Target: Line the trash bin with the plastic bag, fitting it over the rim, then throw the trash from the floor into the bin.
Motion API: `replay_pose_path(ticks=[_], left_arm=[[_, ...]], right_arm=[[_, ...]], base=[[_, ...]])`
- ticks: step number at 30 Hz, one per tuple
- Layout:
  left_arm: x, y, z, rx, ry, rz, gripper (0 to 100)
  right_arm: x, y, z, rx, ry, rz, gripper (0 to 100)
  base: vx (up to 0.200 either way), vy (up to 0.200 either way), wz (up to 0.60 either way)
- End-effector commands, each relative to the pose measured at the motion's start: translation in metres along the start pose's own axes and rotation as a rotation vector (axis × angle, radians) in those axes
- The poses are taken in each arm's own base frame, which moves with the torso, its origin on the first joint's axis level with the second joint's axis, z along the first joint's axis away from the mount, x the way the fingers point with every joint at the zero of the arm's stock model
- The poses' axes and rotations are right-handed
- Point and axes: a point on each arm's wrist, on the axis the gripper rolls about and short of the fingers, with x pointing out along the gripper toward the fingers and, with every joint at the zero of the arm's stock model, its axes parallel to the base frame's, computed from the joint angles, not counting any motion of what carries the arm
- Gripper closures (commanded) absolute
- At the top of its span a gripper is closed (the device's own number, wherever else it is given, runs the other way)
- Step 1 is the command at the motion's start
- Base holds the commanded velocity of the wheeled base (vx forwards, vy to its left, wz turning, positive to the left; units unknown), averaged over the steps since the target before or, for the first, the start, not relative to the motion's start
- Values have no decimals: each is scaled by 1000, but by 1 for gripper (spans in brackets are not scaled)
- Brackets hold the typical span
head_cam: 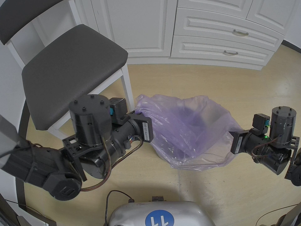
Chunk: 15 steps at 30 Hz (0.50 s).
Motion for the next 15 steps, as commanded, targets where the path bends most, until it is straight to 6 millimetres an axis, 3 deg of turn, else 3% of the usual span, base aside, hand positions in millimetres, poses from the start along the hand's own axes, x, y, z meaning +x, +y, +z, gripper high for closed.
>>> replay_pose_path(ticks=[1,9,15], left_arm=[[40,-7,-36,-43,-1,0,100],[19,-5,-19,-33,1,-11,100],[4,-1,-5,-18,34,-5,100]], right_arm=[[44,20,-21,133,6,87,100],[54,57,-21,328,-41,230,100],[75,67,-31,447,9,251,100]], base=[[0,0,0],[0,0,0],[0,0,0]])
